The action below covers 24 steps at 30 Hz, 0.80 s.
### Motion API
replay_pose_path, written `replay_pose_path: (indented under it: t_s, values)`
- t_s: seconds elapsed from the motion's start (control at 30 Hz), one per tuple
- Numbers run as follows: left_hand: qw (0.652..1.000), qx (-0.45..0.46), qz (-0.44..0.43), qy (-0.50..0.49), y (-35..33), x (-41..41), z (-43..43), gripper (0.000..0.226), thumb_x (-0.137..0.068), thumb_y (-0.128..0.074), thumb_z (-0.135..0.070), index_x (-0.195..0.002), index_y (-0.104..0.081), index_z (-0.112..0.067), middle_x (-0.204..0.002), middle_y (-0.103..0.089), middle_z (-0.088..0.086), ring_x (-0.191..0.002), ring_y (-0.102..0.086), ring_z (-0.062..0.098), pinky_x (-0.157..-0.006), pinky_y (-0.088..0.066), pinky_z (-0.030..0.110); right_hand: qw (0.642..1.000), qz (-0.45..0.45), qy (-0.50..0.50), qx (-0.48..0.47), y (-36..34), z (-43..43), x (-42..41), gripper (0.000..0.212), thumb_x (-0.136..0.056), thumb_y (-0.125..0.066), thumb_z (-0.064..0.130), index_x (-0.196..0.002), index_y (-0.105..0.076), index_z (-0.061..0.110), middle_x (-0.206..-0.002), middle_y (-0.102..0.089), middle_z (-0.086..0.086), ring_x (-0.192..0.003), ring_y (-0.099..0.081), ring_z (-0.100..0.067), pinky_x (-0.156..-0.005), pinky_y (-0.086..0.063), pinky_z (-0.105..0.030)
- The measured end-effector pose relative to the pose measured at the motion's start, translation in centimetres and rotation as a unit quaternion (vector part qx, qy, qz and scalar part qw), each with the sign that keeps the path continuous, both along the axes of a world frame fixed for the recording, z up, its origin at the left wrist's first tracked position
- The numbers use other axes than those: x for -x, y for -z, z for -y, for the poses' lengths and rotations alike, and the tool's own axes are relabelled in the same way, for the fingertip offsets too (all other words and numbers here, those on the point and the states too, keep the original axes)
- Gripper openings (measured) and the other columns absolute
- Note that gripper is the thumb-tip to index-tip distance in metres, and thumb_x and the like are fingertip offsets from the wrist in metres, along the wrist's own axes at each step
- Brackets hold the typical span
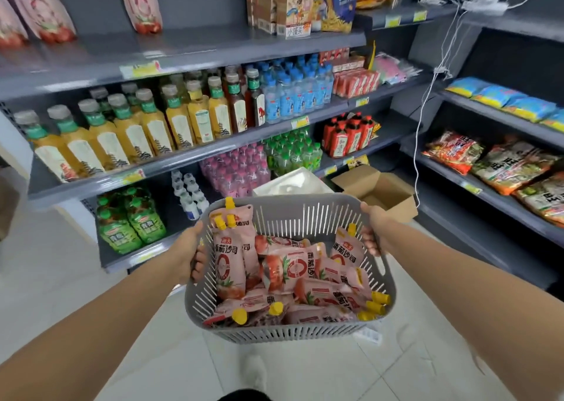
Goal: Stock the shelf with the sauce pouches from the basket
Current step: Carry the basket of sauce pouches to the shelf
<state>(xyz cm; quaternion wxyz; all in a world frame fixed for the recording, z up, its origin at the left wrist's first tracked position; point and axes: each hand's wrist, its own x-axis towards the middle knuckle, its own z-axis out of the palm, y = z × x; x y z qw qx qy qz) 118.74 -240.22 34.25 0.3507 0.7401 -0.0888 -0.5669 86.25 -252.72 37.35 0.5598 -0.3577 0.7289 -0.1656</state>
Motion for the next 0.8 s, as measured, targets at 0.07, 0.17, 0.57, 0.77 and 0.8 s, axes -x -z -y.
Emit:
replay_pose_path:
  t_s: [0.07, 0.17, 0.57, 0.77, 0.8]
  values:
    - [1.000, 0.005, -0.001, 0.003, 0.0, -0.8, 3.7, 0.063, -0.090, -0.031, -0.070, -0.052, -0.028, -0.020, -0.038, -0.029, -0.002, -0.029, -0.022, 0.013, -0.036, -0.016, 0.014, 1.000, 0.003, 0.005, -0.002, 0.2, 3.3, -0.7, 0.062, -0.091, -0.035, 0.062, -0.050, -0.026, 0.017, -0.045, -0.028, -0.003, -0.042, -0.023, -0.015, -0.047, -0.020, -0.022]
    - [1.000, 0.008, 0.007, 0.016, -0.4, -2.1, 9.5, 0.063, -0.091, -0.032, -0.068, -0.051, -0.031, -0.020, -0.041, -0.031, -0.002, -0.031, -0.024, 0.013, -0.036, -0.017, 0.014, 1.000, 0.009, 0.022, -0.003, 0.7, 8.4, -1.5, 0.064, -0.092, -0.034, 0.063, -0.050, -0.027, 0.016, -0.042, -0.029, -0.003, -0.041, -0.023, -0.015, -0.046, -0.019, -0.023]
    - [0.999, -0.027, 0.011, -0.017, 1.9, -2.0, 28.0, 0.068, -0.090, -0.035, -0.070, -0.046, -0.033, -0.018, -0.040, -0.032, 0.000, -0.033, -0.026, 0.015, -0.038, -0.021, 0.017, 0.998, -0.002, 0.035, -0.043, 4.0, 28.9, -2.0, 0.064, -0.087, -0.046, 0.063, -0.049, -0.027, 0.015, -0.041, -0.026, -0.003, -0.037, -0.019, -0.014, -0.040, -0.018, -0.019]
    - [0.998, -0.024, 0.003, -0.062, 4.5, -0.4, 34.6, 0.068, -0.090, -0.031, -0.071, -0.047, -0.029, -0.018, -0.038, -0.030, 0.000, -0.028, -0.024, 0.014, -0.037, -0.019, 0.015, 0.995, 0.046, -0.039, -0.079, 6.6, 40.2, -1.9, 0.084, -0.093, -0.027, 0.066, -0.027, -0.031, 0.014, -0.029, -0.027, -0.002, -0.025, -0.020, -0.011, -0.037, -0.019, -0.014]
    - [0.997, -0.020, -0.005, -0.077, 4.9, -0.1, 35.4, 0.068, -0.089, -0.031, -0.072, -0.048, -0.029, -0.018, -0.038, -0.029, -0.001, -0.028, -0.023, 0.013, -0.036, -0.019, 0.014, 0.995, 0.040, -0.054, -0.080, 6.9, 41.7, -2.0, 0.085, -0.092, -0.026, 0.067, -0.026, -0.031, 0.014, -0.028, -0.027, -0.002, -0.023, -0.019, -0.010, -0.037, -0.018, -0.014]
